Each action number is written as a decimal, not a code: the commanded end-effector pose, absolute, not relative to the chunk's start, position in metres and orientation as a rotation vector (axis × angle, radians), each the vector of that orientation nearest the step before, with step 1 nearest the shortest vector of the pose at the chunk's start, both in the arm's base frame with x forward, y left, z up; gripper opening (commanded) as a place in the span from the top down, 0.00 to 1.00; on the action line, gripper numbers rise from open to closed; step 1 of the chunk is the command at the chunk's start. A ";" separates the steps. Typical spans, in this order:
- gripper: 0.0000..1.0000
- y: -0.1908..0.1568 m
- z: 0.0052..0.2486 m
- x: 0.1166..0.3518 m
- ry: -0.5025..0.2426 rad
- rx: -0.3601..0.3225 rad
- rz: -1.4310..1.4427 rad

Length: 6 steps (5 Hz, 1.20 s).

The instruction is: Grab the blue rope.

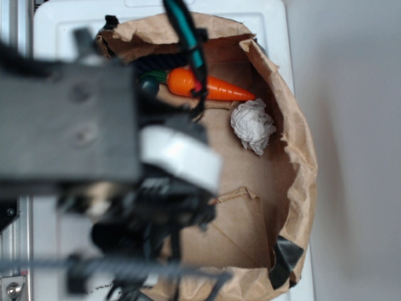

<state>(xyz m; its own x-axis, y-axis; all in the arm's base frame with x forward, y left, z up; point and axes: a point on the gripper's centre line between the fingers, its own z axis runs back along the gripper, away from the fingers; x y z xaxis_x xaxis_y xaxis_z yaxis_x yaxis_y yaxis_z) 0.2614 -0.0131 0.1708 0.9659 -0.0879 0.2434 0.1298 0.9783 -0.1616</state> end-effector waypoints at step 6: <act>0.00 -0.007 0.064 0.290 -0.213 -0.082 -0.114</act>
